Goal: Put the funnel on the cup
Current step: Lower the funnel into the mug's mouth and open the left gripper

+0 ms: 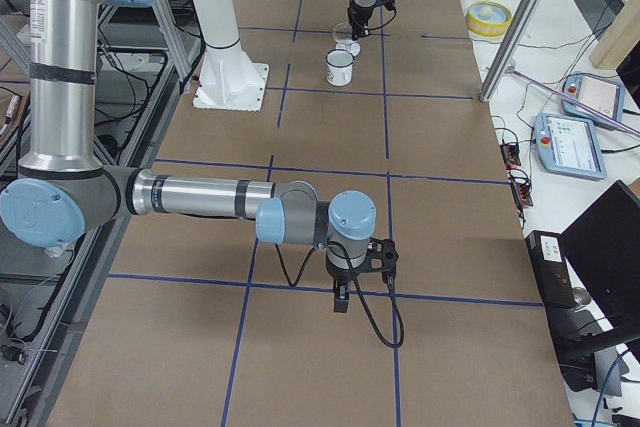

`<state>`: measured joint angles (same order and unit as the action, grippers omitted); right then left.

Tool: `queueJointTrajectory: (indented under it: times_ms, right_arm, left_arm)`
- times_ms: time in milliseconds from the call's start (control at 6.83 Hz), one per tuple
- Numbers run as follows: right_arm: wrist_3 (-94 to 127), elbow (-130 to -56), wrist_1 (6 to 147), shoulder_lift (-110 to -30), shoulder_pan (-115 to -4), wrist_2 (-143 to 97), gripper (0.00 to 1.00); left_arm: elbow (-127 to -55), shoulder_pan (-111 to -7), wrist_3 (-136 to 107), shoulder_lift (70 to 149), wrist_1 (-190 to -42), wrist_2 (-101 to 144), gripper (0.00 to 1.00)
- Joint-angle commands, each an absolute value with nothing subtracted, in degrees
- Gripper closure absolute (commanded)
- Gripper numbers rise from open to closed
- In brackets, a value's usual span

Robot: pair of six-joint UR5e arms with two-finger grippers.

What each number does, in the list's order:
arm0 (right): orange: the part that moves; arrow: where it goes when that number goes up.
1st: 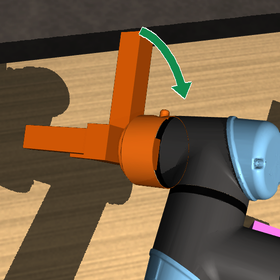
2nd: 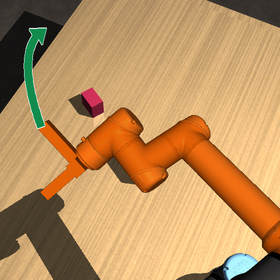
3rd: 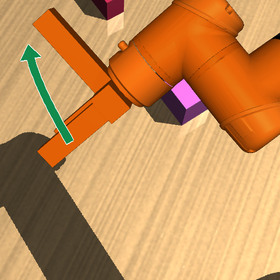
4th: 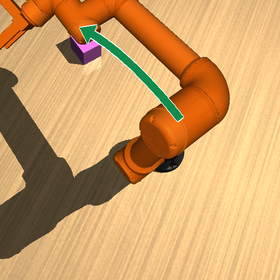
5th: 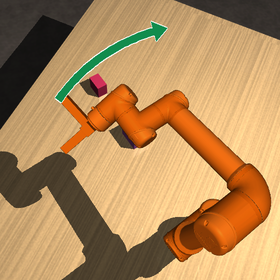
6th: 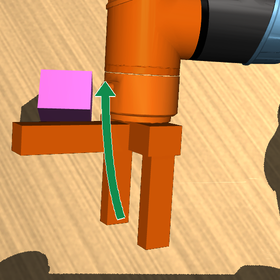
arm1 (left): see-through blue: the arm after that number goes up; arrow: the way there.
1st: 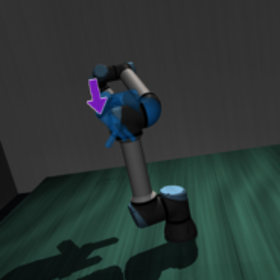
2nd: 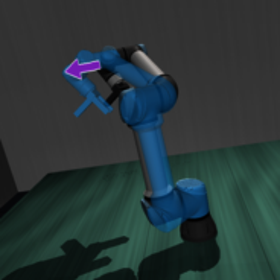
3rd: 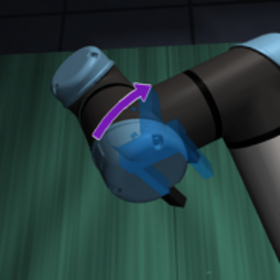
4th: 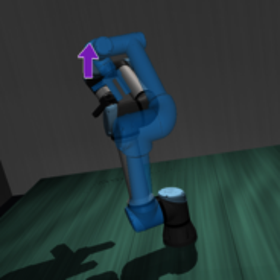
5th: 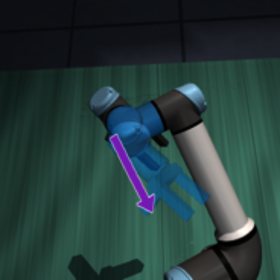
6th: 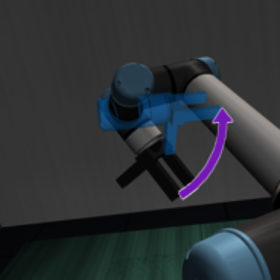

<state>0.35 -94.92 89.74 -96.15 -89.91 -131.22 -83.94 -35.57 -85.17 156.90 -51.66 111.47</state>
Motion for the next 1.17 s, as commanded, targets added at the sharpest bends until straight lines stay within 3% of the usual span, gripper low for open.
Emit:
queueJointTrajectory:
  times_ms: [0, 293, 1025]
  right_arm:
    - [0.35, -94.92, 89.74, -96.15, -89.91, -131.22, 0.00]
    - [0.35, -94.92, 89.74, -96.15, -89.91, -131.22, 0.00]
    - [0.35, -94.92, 89.74, -96.15, -89.91, -131.22, 0.00]
  left_arm:
    - [-83.50, -33.76, -84.90, 155.75, -52.20, 111.80, 1.00]
    - [-83.41, -31.13, -84.82, 152.34, -56.05, 111.80, 1.00]
    - [-82.79, -31.02, -84.81, 152.31, -59.15, 111.53, 1.00]
